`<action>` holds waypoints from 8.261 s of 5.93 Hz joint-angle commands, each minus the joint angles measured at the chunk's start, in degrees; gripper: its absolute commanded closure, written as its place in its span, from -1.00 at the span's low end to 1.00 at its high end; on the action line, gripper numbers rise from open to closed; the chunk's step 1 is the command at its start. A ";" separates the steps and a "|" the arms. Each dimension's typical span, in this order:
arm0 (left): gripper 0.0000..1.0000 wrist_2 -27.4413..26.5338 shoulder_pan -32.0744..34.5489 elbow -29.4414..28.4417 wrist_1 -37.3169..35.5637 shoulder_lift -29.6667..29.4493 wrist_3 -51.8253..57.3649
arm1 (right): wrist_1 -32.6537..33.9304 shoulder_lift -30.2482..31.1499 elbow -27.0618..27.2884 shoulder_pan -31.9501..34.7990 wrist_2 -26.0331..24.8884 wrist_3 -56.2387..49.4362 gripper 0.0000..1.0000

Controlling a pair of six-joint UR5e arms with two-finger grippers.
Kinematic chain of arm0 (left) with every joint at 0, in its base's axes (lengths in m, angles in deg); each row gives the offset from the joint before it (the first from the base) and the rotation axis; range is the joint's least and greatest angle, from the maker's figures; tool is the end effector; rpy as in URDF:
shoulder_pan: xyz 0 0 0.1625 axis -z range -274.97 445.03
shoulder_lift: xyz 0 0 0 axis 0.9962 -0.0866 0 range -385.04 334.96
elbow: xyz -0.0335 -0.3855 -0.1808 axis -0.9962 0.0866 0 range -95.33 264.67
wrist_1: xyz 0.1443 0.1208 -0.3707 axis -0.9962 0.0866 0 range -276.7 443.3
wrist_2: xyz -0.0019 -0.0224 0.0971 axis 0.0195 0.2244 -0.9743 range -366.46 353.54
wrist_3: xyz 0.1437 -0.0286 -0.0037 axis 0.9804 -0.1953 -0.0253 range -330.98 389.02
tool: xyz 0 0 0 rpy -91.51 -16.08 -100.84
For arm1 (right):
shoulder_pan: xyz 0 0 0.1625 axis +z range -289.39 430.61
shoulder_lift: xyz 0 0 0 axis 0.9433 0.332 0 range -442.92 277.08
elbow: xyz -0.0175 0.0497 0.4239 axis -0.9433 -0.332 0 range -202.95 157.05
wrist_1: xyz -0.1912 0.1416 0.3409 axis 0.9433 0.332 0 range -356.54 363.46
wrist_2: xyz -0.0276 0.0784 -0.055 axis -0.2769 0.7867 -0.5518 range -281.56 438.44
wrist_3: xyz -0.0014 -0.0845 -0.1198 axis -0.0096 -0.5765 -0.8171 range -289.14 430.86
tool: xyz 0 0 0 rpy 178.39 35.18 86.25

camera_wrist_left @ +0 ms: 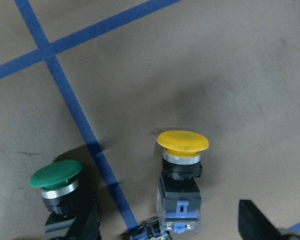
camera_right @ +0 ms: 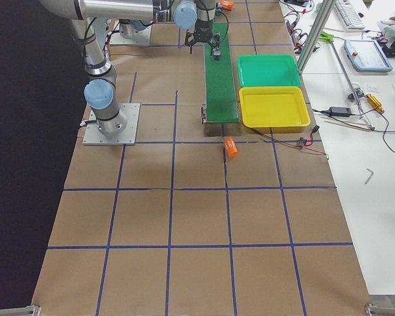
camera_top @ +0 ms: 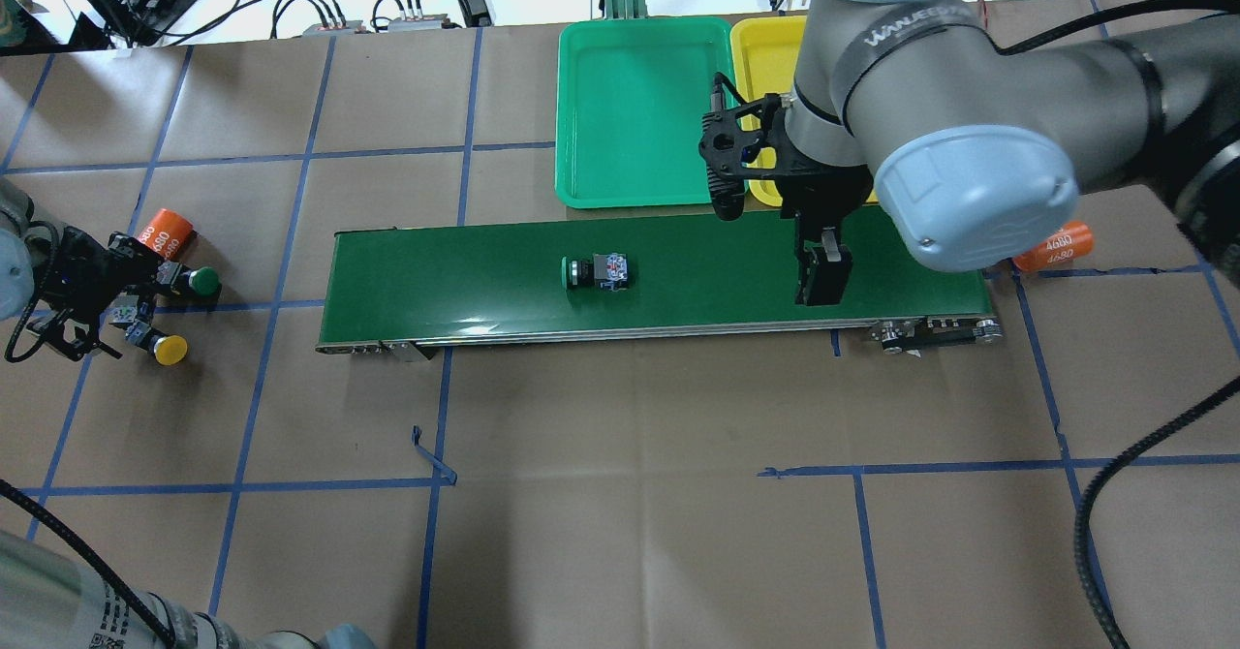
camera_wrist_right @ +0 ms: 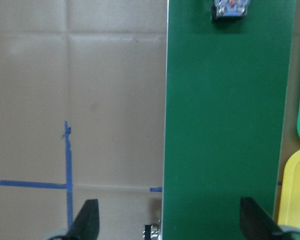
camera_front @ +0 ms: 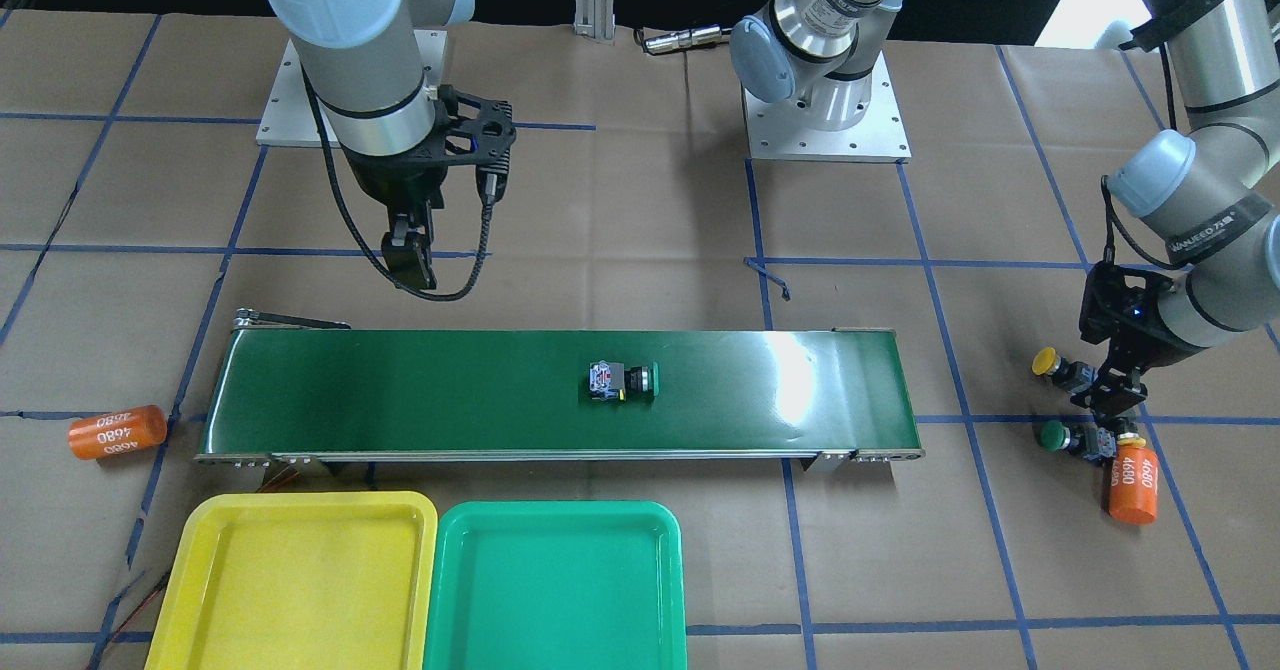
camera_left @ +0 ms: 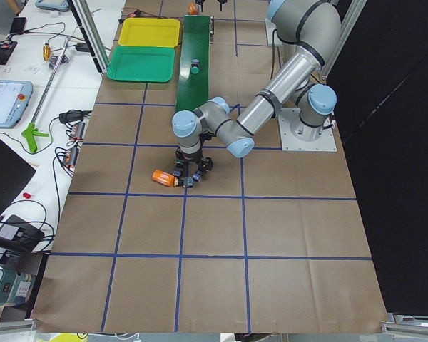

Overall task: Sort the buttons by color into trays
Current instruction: 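Grasp belt's green button with right gripper while left grasps yellow button, then place green button in green tray while left sets yellow button on belt, then grasp belt's yellow button with right gripper while left grasps green button, then place yellow button in yellow tray while left sets green button on belt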

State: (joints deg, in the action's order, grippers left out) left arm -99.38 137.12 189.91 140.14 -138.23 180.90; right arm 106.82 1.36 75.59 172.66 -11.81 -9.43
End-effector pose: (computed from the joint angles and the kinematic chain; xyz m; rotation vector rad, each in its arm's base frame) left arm 0.2463 -0.5211 0.1555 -2.5553 -1.6563 -0.0652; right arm 0.2387 -0.4824 0.3424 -2.2625 2.1718 0.0242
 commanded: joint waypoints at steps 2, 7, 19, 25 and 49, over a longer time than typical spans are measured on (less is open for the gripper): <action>-0.46 0.19 -0.41 2.15 -2.24 -1.34 0.34 | 13.85 -9.81 -0.19 3.24 0.06 0.83 -1.00; 0.91 3.07 -0.86 3.76 1.27 3.99 -9.10 | 19.15 -15.19 2.26 3.69 -0.46 2.33 -1.00; -0.85 5.29 31.59 0.24 5.56 8.42 -54.85 | 28.99 -25.87 -16.58 -3.35 1.87 -5.93 0.81; -0.91 4.60 9.89 -2.14 7.68 7.63 -20.88 | 28.70 -30.61 -17.24 -2.91 9.43 -4.61 -1.00; 0.99 0.37 31.47 -1.01 6.97 6.14 -59.11 | 24.69 -9.05 8.70 -11.85 -1.69 -10.54 0.82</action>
State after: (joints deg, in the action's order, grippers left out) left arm -99.00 165.76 187.29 147.51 -132.08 126.41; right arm 131.51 -8.68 84.96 162.92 -13.11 -15.88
